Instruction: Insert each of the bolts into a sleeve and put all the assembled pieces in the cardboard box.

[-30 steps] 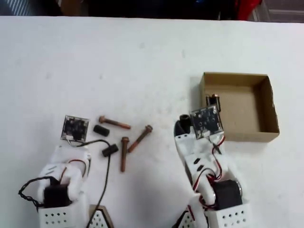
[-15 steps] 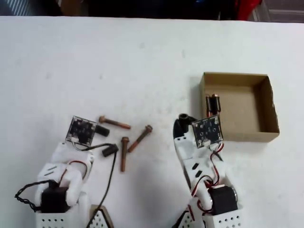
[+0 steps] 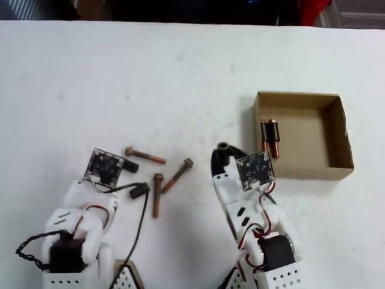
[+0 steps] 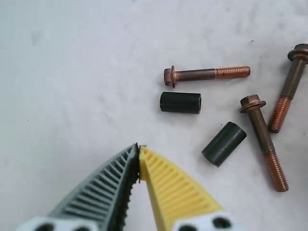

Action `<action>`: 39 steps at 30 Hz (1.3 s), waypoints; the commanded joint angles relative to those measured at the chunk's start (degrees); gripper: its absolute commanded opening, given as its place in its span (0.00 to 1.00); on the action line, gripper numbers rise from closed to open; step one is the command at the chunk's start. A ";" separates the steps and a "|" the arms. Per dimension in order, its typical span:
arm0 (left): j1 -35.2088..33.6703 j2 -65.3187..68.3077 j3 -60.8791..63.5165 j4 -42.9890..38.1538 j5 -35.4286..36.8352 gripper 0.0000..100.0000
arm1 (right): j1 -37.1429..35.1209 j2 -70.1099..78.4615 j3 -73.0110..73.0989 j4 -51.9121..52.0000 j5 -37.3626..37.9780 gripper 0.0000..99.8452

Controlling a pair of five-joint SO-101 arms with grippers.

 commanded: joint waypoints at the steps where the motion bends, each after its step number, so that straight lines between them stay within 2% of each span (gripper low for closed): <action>1: 0.92 10.42 -9.05 -0.26 -0.35 0.02 | -0.75 -0.75 -0.62 -1.89 -0.35 0.02; 5: 3.03 23.87 -16.88 -0.35 -0.26 0.02 | -0.66 -0.75 -0.62 -4.53 -0.44 0.02; 10: 10.95 37.05 -22.68 -0.44 -0.18 0.02 | -0.13 -0.75 1.76 -8.40 -0.44 0.02; 19: 17.71 51.38 -27.16 -8.09 4.84 0.02 | 9.36 -0.75 9.32 -20.88 -0.44 0.02; 25: 22.11 63.52 -33.93 -9.23 4.92 0.02 | 12.26 -0.75 9.41 -21.32 -0.44 0.02; 34: 26.15 85.85 -48.35 -8.79 4.92 0.03 | 12.53 -0.75 9.41 -21.41 -0.44 0.02; 39: 28.97 96.04 -54.24 -8.70 5.01 0.12 | 12.53 -0.75 9.41 -21.23 -0.35 0.02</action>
